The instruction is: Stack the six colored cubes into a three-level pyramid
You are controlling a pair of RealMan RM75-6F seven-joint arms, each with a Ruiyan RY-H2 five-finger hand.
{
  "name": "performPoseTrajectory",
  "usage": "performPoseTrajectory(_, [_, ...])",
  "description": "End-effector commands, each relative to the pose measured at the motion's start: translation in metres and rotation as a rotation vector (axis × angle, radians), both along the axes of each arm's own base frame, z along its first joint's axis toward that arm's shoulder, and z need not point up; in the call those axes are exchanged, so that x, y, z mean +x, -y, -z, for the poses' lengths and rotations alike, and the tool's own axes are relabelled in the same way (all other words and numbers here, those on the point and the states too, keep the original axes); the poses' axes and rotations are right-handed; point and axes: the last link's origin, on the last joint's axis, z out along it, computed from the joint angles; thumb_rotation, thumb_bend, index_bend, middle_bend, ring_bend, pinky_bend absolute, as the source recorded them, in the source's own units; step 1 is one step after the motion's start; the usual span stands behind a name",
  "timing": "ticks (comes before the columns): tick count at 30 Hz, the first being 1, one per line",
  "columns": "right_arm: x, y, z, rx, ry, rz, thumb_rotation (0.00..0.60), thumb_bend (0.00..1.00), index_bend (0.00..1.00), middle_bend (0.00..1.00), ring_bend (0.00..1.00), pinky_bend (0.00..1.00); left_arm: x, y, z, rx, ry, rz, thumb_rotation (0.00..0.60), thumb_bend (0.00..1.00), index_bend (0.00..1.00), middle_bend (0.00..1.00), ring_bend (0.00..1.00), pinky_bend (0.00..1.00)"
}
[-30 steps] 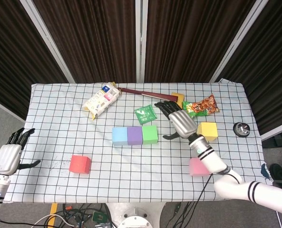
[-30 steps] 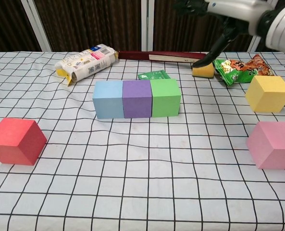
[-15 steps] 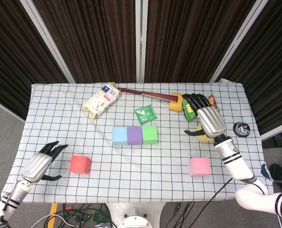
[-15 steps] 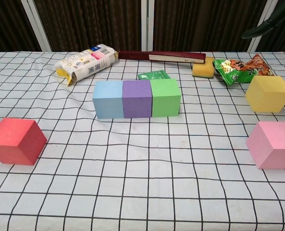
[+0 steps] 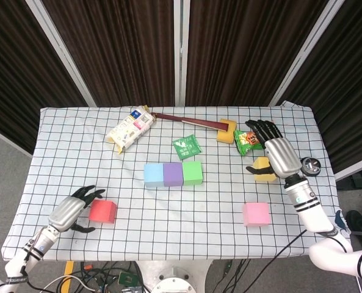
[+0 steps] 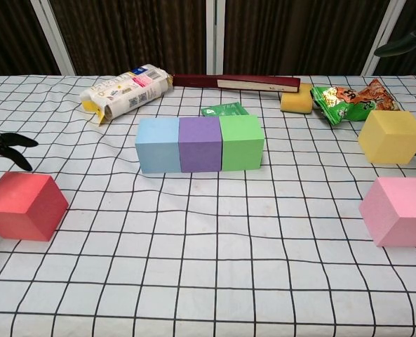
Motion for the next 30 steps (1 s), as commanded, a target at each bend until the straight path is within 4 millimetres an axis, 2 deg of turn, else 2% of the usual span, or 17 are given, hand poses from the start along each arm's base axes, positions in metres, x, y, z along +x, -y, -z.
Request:
performPoseTrajectory(1, [-0.005, 0.001, 0.0, 0.0, 0.003, 0.017, 0.6, 0.0, 0.0, 0.07, 0.0, 0.0, 0.0, -0.004, 0.003, 0.015, 0.03, -0.019, 0.6, 0.01, 0.08, 0.27, 0.01, 0.1])
performPoseTrajectory(8, [-0.015, 0.003, 0.002, -0.004, 0.0, 0.037, 0.6, 0.0, 0.0, 0.07, 0.0, 0.0, 0.005, -0.012, 0.01, 0.048, 0.085, -0.05, 0.6, 0.03, 0.1, 0.35, 0.04, 0.1])
performPoseTrajectory(17, [-0.021, 0.001, -0.001, -0.017, 0.003, 0.043, 0.6, 0.0, 0.0, 0.07, 0.0, 0.0, 0.013, -0.015, 0.01, 0.068, 0.116, -0.045, 0.6, 0.12, 0.12, 0.42, 0.07, 0.1])
performPoseTrajectory(22, [-0.02, 0.002, -0.007, -0.038, 0.014, 0.038, 0.6, 0.0, 0.0, 0.07, 0.0, 0.0, 0.025, -0.025, -0.008, 0.128, 0.152, -0.015, 0.6, 0.14, 0.12, 0.44, 0.08, 0.1])
performPoseTrajectory(25, [-0.019, 0.002, -0.012, -0.055, 0.024, 0.035, 0.6, 0.0, 0.0, 0.07, 0.0, 0.0, 0.038, -0.04, -0.022, 0.172, 0.174, -0.002, 0.6, 0.14, 0.12, 0.44, 0.08, 0.1])
performPoseTrajectory(28, [-0.022, 0.003, -0.017, -0.078, 0.027, 0.05, 0.6, 0.0, 0.0, 0.08, 0.0, 0.0, 0.054, -0.056, -0.034, 0.186, 0.198, -0.021, 0.6, 0.15, 0.11, 0.45, 0.09, 0.1])
performPoseTrajectory(30, [-0.027, 0.003, -0.02, -0.086, 0.032, 0.07, 0.6, 0.0, 0.0, 0.08, 0.0, 0.0, 0.073, -0.068, -0.042, 0.183, 0.25, -0.05, 0.6, 0.16, 0.11, 0.45, 0.09, 0.1])
